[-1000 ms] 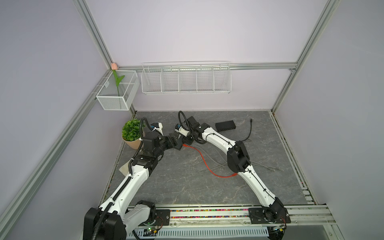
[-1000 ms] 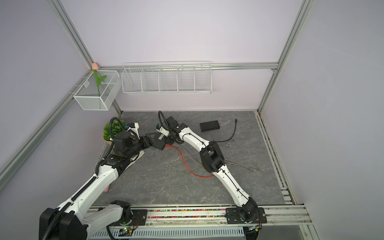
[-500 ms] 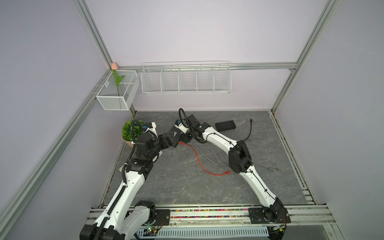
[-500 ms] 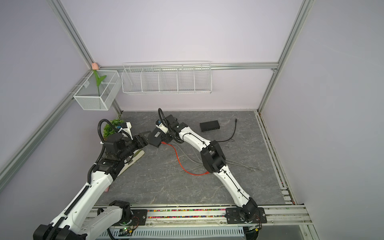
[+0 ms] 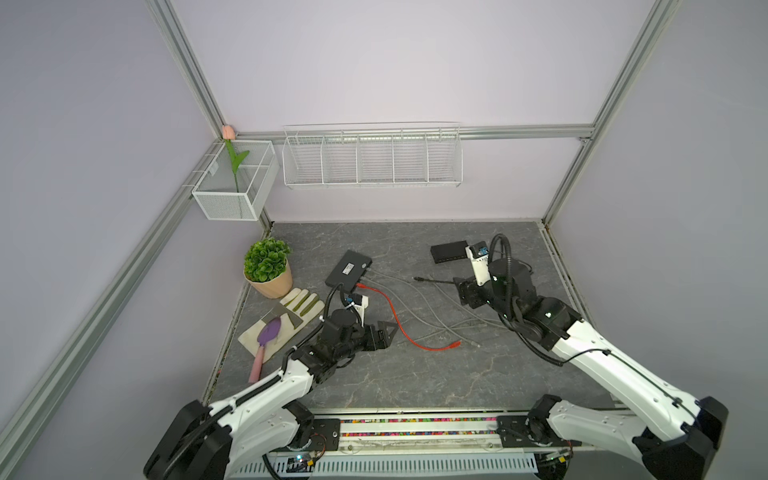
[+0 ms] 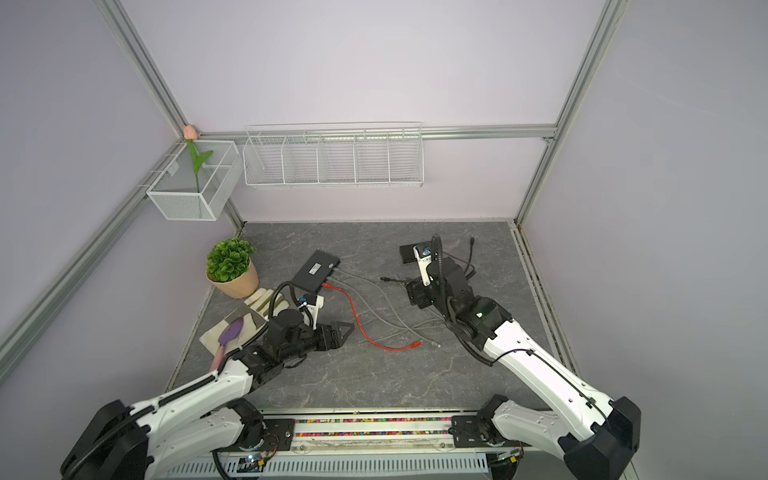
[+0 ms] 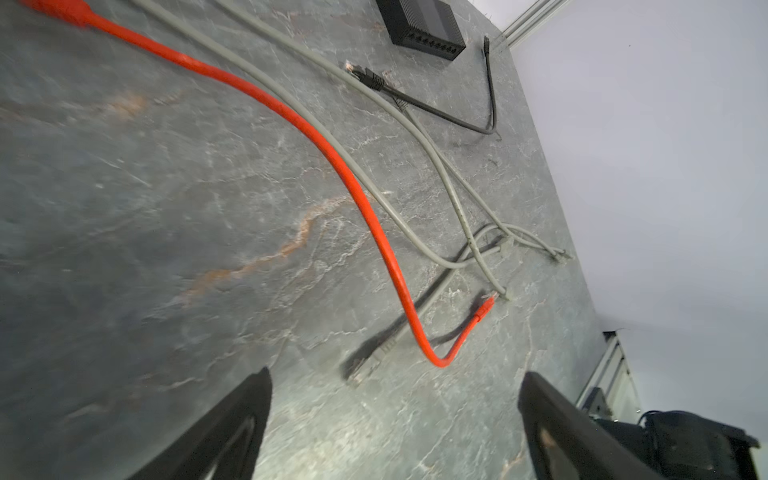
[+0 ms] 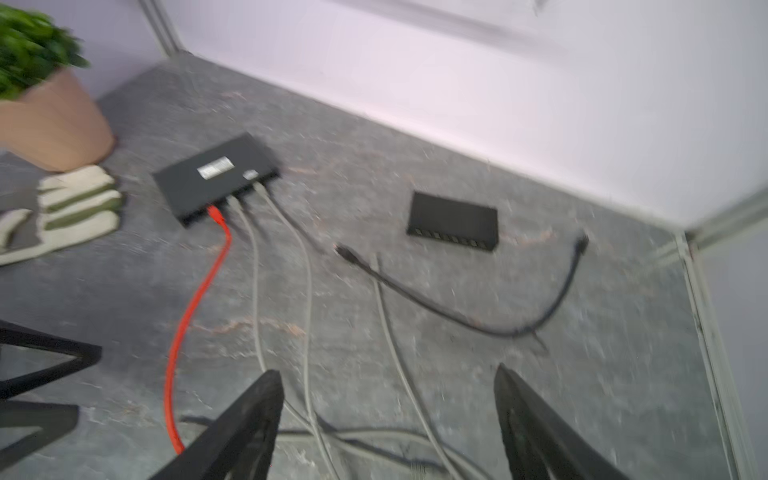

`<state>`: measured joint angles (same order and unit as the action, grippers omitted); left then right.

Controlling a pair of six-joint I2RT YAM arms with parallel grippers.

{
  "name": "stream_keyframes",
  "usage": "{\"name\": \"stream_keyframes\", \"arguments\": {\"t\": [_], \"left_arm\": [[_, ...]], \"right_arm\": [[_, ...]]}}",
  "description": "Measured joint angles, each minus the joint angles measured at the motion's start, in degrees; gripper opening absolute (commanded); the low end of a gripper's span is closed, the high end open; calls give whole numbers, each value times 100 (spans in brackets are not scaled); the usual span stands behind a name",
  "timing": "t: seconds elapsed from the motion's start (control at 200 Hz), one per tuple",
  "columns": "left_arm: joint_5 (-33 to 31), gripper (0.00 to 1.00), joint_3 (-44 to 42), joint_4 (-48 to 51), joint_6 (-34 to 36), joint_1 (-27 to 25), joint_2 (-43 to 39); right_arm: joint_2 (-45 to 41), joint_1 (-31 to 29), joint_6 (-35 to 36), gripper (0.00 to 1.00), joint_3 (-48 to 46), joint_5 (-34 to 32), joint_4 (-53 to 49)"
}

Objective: Insert the plug into the switch port

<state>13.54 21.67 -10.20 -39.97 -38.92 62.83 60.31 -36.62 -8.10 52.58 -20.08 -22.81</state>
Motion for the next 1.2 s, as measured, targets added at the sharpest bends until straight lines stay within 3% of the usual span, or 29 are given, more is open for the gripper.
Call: {"name": "stream_keyframes", "arguments": {"t": [0.195,0.41,0.71,0.79,0.895,0.945,1.2], "left_arm": [[485,99,289,-1285,-424,-15,1878],[1069,99,994,-2745,-861,-15,3495],[1926,100,2715,-5012,-2197,79,5812],[2074,85,3099,-5412,-2553,201,6164],[2232,44,3370,-5873,-2997,424,6411],[2273,33,3440,-6004,-3171,546,6463],[2455,30,3602,-6505,-3965,1196,6452]], "right_arm": [[-474,321,-667,85,-1200,127,-273],[-1058,328,-822,84,-1250,122,-210],[-782,393,-820,84,-1305,127,28],[-745,398,-817,84,-1307,125,74],[-748,426,-815,84,-1309,122,162],[-748,435,-813,84,-1307,125,190],[-721,439,-772,83,-1307,153,306]]}}
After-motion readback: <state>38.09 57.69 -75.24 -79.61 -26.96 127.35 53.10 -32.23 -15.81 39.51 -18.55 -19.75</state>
